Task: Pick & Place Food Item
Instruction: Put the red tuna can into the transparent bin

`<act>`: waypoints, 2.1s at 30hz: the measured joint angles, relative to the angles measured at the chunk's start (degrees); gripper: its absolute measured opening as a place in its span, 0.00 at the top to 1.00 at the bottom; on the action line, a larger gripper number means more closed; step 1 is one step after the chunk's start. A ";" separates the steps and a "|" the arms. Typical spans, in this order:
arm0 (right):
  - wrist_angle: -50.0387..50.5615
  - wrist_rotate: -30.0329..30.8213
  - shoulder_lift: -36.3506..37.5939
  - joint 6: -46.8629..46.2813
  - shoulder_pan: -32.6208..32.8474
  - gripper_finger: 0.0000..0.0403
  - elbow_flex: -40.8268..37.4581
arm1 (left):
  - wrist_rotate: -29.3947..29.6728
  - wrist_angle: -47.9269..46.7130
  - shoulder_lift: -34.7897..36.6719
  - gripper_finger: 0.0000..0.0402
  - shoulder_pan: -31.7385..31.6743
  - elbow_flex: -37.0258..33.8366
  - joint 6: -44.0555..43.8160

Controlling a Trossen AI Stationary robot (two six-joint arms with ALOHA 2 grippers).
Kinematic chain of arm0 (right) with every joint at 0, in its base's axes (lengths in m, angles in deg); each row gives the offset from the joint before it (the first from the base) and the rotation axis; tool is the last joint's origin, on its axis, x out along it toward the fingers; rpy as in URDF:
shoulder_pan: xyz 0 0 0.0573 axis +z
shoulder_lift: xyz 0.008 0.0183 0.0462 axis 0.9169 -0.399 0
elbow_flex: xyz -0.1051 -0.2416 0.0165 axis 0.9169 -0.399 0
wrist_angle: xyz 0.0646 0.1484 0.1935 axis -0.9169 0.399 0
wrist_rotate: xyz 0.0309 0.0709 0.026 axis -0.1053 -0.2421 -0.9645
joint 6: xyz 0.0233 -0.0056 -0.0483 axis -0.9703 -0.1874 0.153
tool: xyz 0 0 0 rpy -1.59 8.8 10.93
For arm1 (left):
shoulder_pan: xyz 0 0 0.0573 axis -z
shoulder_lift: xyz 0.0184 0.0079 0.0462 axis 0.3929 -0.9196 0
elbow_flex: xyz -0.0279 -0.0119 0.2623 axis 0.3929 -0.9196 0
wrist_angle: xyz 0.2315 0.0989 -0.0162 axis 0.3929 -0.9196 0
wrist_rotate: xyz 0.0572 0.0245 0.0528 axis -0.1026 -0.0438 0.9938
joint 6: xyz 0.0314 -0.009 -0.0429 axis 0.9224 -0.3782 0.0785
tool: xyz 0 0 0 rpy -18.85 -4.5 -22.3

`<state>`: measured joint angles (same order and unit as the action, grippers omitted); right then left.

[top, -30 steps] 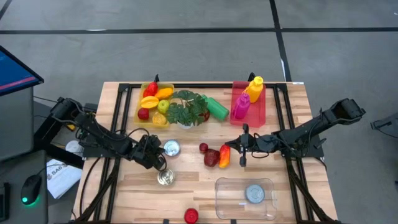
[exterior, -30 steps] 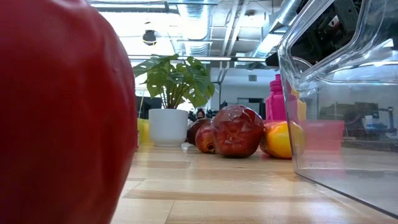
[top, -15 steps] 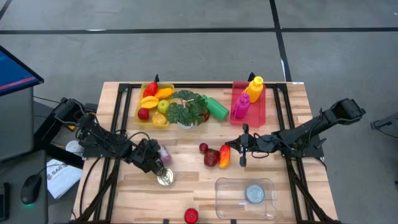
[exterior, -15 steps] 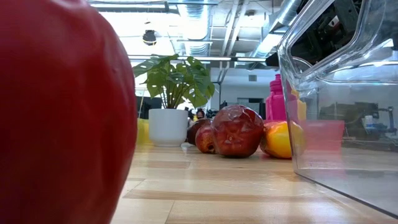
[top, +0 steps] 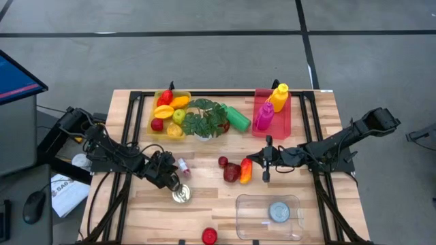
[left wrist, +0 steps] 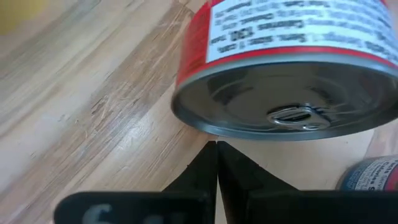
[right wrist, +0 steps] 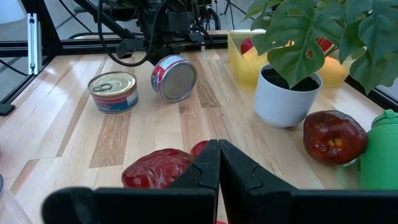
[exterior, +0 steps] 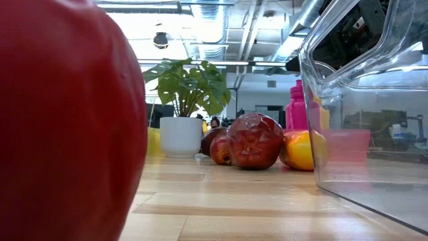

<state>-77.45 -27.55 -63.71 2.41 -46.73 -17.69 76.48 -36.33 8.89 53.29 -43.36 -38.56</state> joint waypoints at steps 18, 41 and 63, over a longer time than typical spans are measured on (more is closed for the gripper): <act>-0.07 0.00 0.00 0.00 0.04 1.00 0.00 | 1.35 1.44 0.05 1.00 0.00 0.09 0.10; -0.07 0.00 0.00 0.00 0.04 1.00 0.00 | 1.33 1.41 0.10 1.00 0.00 0.11 0.14; -0.39 0.00 0.00 0.00 0.04 1.00 0.00 | 0.87 1.36 0.10 1.00 -0.01 0.11 0.16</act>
<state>-77.85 -27.55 -63.71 2.41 -46.69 -17.69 77.35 -34.96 8.99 53.27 -43.25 -38.40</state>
